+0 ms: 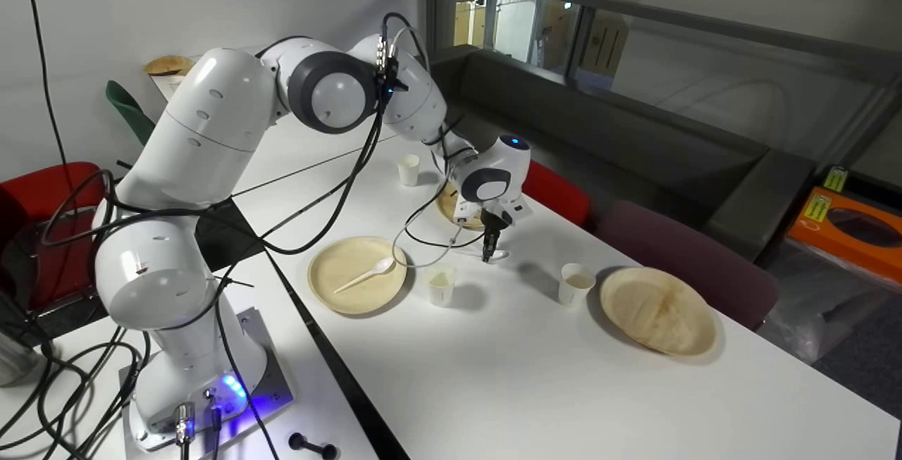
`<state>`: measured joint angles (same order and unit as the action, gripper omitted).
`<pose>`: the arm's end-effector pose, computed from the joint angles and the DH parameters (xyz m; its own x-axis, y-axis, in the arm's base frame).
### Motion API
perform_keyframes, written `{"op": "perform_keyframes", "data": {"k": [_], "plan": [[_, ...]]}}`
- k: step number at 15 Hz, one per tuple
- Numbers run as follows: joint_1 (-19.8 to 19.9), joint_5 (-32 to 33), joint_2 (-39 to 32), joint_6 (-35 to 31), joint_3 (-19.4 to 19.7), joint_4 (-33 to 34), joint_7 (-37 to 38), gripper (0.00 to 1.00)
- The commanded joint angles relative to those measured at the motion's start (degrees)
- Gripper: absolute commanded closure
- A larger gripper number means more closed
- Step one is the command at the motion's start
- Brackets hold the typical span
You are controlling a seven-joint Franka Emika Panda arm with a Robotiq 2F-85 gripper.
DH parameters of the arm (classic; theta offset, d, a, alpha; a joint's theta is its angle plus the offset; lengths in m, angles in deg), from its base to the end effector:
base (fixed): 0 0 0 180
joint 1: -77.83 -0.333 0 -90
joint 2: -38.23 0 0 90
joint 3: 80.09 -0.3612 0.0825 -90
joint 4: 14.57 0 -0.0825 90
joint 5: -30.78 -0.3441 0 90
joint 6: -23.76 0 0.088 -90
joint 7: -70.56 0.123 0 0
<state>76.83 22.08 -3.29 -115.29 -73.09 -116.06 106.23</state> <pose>0.6516 -0.0573 0.1976 0.6826 -0.7286 -0.0563 -0.7285 -0.6846 0.0265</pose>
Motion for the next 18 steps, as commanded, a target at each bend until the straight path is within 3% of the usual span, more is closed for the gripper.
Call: {"op": "perform_keyframes", "data": {"k": [1, 18], "plan": [[-0.07, -0.62, 3.04, -2.14, 0.19, -3.36, -1.43, 0.62], [-0.89, -0.25, 4.48, -2.98, 0.21, -4.78, -1.71, 0.65]]}}
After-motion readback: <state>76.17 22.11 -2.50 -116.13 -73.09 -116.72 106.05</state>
